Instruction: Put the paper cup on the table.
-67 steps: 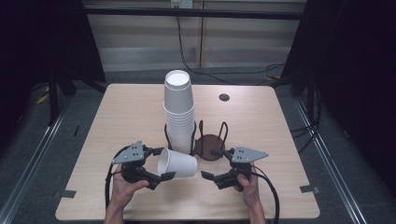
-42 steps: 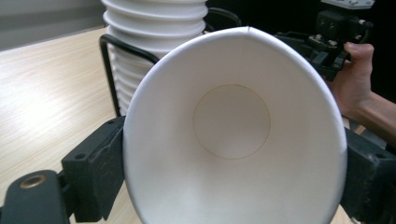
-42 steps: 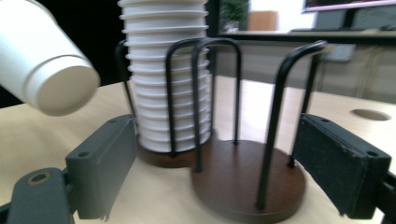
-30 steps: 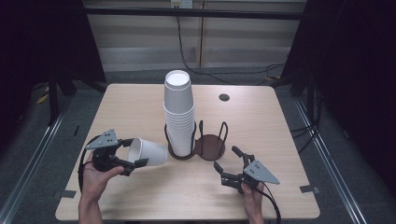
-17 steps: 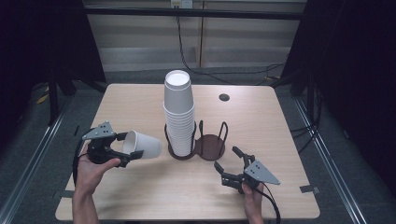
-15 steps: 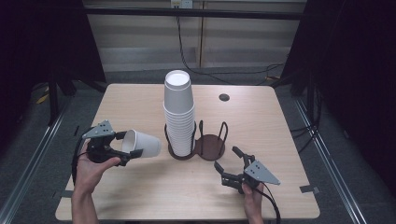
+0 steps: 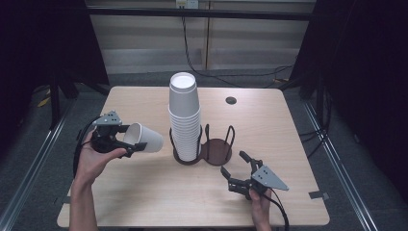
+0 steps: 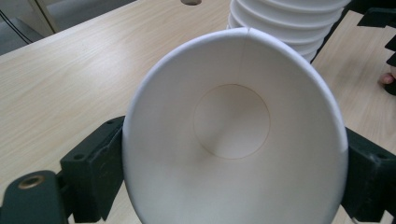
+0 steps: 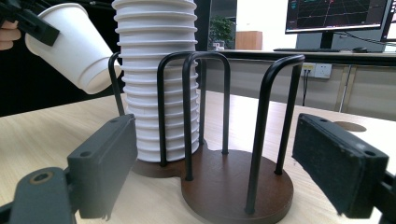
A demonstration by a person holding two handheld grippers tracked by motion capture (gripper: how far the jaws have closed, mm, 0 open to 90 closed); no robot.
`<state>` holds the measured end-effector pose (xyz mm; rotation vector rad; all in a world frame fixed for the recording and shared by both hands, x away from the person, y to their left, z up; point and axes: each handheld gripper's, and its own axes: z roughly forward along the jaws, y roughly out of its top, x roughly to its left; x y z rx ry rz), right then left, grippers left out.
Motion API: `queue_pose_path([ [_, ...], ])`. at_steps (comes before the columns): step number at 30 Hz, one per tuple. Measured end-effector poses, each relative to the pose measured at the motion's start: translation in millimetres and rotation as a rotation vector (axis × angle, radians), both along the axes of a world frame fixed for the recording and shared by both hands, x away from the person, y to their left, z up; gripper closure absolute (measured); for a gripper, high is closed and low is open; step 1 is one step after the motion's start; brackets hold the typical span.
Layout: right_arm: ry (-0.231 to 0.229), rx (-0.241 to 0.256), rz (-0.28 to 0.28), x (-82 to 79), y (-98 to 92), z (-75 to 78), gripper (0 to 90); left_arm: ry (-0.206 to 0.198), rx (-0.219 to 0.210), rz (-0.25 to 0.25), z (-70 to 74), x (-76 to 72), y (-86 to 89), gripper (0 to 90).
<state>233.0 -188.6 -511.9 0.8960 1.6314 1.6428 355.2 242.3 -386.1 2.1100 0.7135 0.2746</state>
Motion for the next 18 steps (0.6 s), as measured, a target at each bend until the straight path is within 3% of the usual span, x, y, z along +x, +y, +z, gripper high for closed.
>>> queue_pose_path([
  [4, 0.0, 0.0, 0.0, -0.1, 0.0, 0.0, 13.3, 0.012, 0.039, 0.025, 3.2, 9.2, 1.0, 10.7],
  [8, 0.0, 0.0, 0.0, 0.0, 0.0, 0.0, 13.3, 0.03, 0.032, 0.022, 3.5, 14.9, 2.7, 10.8],
  [14, 0.0, 0.0, 0.0, 0.0, 0.0, 0.0, 13.3, 0.069, 0.098, 0.03, -1.6, 25.6, 0.2, 10.7],
  [18, 0.0, 0.0, 0.0, 0.0, 0.0, 0.0, 13.3, 0.069, 0.127, 0.043, -2.7, 29.4, -1.6, 10.7],
])
